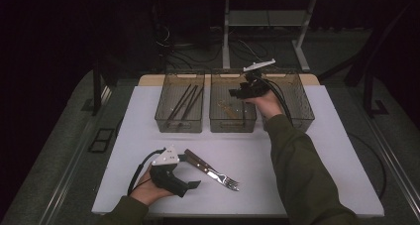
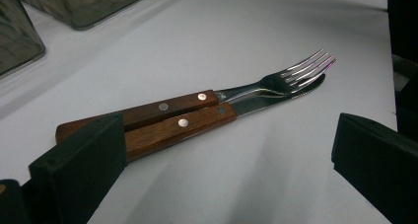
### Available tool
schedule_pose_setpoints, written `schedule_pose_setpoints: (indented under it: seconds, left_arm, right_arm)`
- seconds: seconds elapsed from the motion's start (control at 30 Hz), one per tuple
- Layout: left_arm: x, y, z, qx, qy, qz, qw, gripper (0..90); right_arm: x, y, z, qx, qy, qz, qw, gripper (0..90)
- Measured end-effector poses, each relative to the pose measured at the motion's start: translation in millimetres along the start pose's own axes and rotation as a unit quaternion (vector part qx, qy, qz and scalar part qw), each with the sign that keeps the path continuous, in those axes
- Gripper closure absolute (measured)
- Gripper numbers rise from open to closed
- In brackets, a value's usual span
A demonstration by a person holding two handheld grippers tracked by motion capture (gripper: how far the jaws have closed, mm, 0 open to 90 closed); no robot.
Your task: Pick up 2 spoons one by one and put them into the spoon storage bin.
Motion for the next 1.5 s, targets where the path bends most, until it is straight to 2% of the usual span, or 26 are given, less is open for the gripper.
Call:
schedule_pose_setpoints:
  seconds: [0.1,0.27,0.37,0.43,0.53,0.6,0.83,1.03,1.23,1.33,1.5]
  left_arm:
    - [0.6,0.0,0.6,-0.003,0.002,0.004,1.0000,0.0]
    - [0.2,-0.6,0.4,0.000,0.004,0.000,1.0000,0.0]
    - [0.3,-0.9,0.5,0.002,0.004,0.002,1.0000,0.0]
    - [0.4,-1.0,0.5,0.002,0.004,0.005,1.0000,0.0]
    - [0.3,-1.4,-0.3,0.006,0.007,0.003,0.9999,0.0]
    - [0.9,-1.5,0.2,0.004,0.008,0.004,1.0000,0.0]
    - [2.5,-1.9,0.5,0.005,0.010,0.003,0.9999,0.0]
    - [3.4,-1.6,1.2,0.003,0.011,0.006,0.9999,0.0]
    - [2.8,-2.1,1.2,0.002,0.012,0.008,0.9999,0.0]
    - [3.1,-2.2,1.8,0.004,0.013,0.007,0.9999,0.0]
    - [3.3,-2.4,1.7,0.002,0.013,0.008,0.9999,0.0]
  right_arm:
    - [11.9,-1.9,3.4,-0.014,0.021,-0.008,0.9996,32.7]
    - [29.9,-4.5,8.7,-0.028,0.030,-0.026,0.9988,27.1]
    - [42.5,-8.1,12.2,-0.024,0.036,-0.033,0.9985,23.3]
    - [48.7,-10.9,13.8,-0.025,0.036,-0.034,0.9984,19.2]
    - [57.5,-15.8,16.5,-0.024,0.024,-0.040,0.9986,18.6]
    - [63.5,-19.9,18.0,-0.023,0.025,-0.046,0.9984,17.7]
    - [86.7,-37.3,27.8,-0.005,0.032,-0.057,0.9979,17.2]
    - [103.9,-58.5,39.3,0.012,0.048,-0.058,0.9971,17.1]
    - [115.5,-78.7,49.4,0.026,0.061,-0.048,0.9966,17.1]
    - [121.4,-91.8,51.7,0.032,0.062,-0.042,0.9967,13.1]
    - [132.3,-114.6,52.1,0.036,0.054,-0.031,0.9974,13.1]
Point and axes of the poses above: each handheld gripper's, and its own axes: x roughly backward along the jaws, y roughly out of its top, z roughly to its left, the point moved 3 cm from there along -x, roughly forward along the jaws, and after that the axes turned 13 degrees about -z, right-handed, at the moved point
